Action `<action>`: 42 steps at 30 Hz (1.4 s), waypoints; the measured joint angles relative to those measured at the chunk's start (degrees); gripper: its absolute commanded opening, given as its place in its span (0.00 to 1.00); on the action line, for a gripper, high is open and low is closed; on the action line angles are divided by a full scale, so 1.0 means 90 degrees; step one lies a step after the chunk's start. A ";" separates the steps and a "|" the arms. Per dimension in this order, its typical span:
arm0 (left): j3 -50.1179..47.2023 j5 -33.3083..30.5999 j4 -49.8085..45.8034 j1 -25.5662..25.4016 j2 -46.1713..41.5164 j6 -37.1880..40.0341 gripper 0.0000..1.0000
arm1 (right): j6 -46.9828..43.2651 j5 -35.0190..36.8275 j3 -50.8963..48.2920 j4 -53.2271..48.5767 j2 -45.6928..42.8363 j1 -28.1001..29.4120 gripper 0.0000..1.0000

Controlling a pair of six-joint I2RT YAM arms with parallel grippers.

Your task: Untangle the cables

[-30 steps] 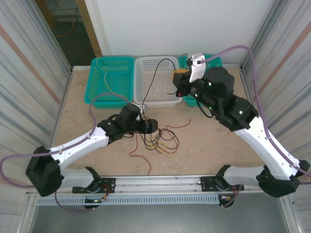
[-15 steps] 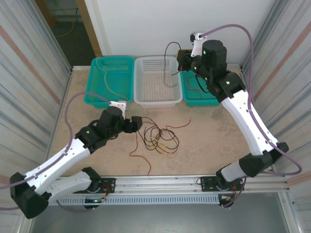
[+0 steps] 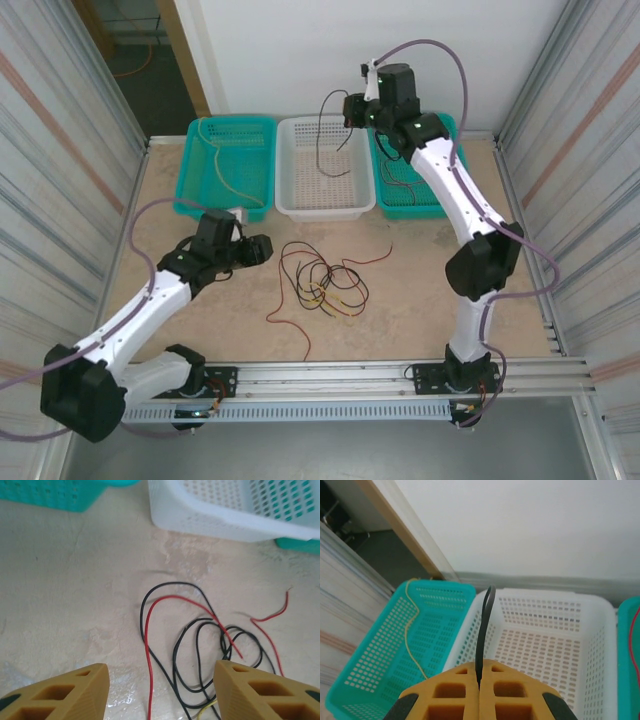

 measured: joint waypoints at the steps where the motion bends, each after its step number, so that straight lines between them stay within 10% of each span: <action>1: -0.0015 0.0029 0.0061 0.0000 0.0126 -0.0002 0.58 | 0.0007 -0.0051 0.0022 -0.0027 0.0121 0.0000 0.11; 7: -0.0022 0.0202 0.0442 0.0000 0.0699 0.0002 0.67 | 0.0138 -0.0039 0.0257 -0.0381 0.0663 -0.0005 0.53; 14: -0.0015 0.0061 0.1003 -0.0005 0.1511 0.0206 0.54 | 0.0126 0.0095 -0.0318 -0.0459 0.0321 -0.0012 0.56; 26: -0.0017 -0.1384 0.2538 -0.0772 0.2895 0.0821 0.42 | 0.0537 0.0119 -0.4034 0.0539 -0.3157 0.0646 0.60; 42: 0.0338 -0.1834 0.2960 -0.0770 0.4000 0.1093 0.33 | 0.0945 0.0464 -0.4930 0.0595 -0.4775 0.0981 0.61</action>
